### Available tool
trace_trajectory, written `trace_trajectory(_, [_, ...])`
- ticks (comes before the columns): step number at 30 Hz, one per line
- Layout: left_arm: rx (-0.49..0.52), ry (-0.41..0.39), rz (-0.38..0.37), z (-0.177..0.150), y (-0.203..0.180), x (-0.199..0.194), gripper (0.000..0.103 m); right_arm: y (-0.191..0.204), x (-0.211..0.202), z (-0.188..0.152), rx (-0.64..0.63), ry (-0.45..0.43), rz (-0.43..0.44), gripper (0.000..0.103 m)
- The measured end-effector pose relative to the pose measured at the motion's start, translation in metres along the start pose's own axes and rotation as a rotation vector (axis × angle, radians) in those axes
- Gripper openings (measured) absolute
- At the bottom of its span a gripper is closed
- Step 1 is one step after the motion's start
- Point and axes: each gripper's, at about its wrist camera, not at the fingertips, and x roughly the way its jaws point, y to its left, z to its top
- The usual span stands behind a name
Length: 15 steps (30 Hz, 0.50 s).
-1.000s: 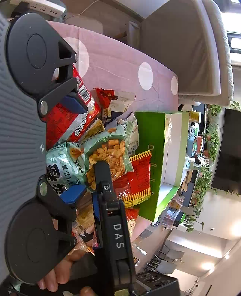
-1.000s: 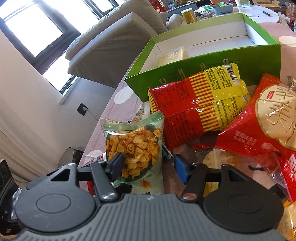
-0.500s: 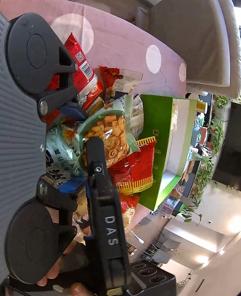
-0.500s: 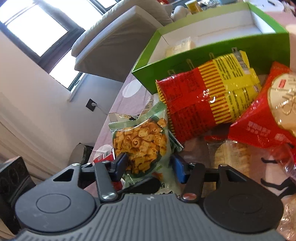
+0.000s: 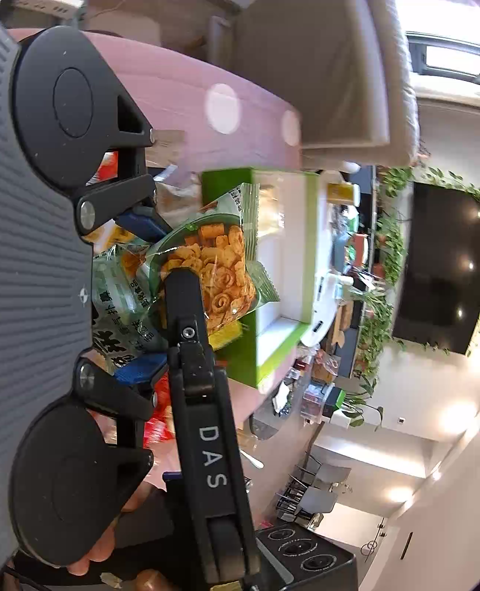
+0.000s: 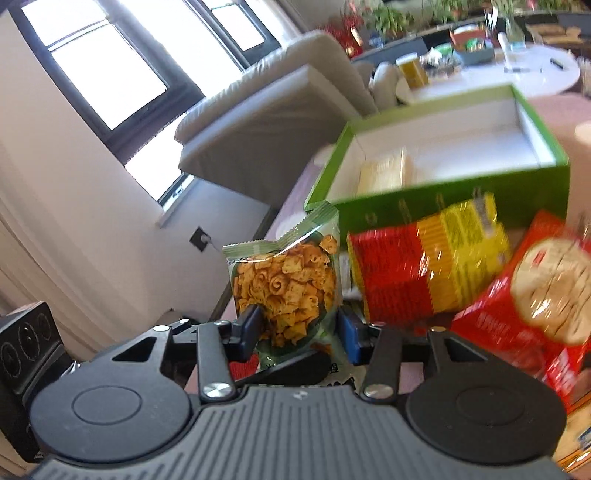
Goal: Organize snacks
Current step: 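Lift the green cracker bag with the right tool over the green box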
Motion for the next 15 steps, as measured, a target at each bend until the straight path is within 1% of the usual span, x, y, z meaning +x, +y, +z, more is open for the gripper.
trace_trajectory(6, [0.053, -0.039, -0.011, 0.031, -0.018, 0.012, 0.064, -0.007, -0.013, 0.022, 0.002, -0.079, -0.011, 0.054])
trace_trajectory(15, [0.111, -0.062, -0.008, 0.070, -0.036, 0.049, 0.065, -0.031, -0.020, 0.057, 0.035, -0.162, -0.024, 0.054])
